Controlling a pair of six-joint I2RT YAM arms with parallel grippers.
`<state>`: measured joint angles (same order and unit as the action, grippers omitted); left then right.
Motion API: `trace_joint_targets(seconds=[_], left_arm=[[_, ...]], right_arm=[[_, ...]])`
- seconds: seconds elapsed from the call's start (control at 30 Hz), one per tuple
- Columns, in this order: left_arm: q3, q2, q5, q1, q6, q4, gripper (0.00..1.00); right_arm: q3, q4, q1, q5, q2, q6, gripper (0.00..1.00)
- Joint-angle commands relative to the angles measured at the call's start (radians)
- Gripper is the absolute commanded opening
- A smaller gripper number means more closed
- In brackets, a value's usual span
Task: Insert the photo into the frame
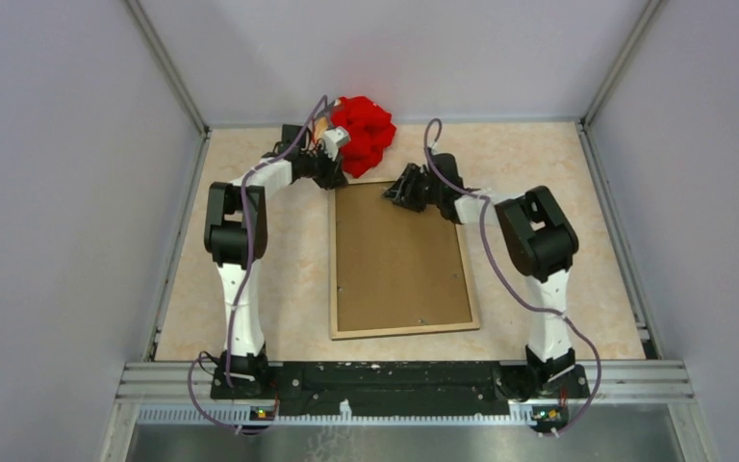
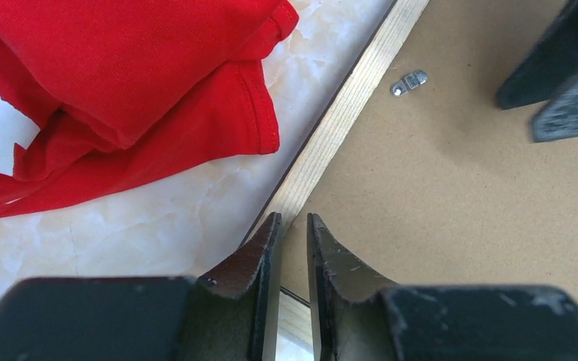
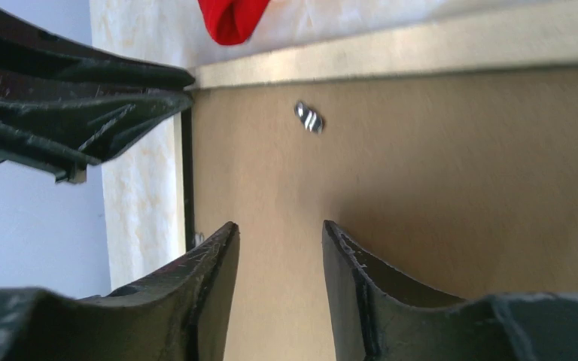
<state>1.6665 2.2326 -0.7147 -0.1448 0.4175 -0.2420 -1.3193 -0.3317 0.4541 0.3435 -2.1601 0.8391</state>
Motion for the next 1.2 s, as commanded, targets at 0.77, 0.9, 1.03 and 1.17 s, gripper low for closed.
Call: trace_joint_targets(seconds=[0.77,0.9,1.03,1.17], left_arm=[[-0.145,-0.185,-0.009,0.119,0.173,-0.237,0.23],[-0.221,-0.228,0.010,0.136,0.207,-0.229,0.22],[-0.273,-0.251,0.005,0.171,0.220,-0.242,0.21],[-0.336,-0.282,0.003,0.197,0.236,-0.235,0.21]], right_arm=[[0.801,1.032,0.088,-0.016,1.468,0.188,0.84],[0.846,1.098,0.100,0.041,1.585,0.244,0.83],[0.879,1.106,0.101,0.053,1.571,0.232,0.83],[0.925,1.005,0.100,0.069,1.490,0.224,0.84]])
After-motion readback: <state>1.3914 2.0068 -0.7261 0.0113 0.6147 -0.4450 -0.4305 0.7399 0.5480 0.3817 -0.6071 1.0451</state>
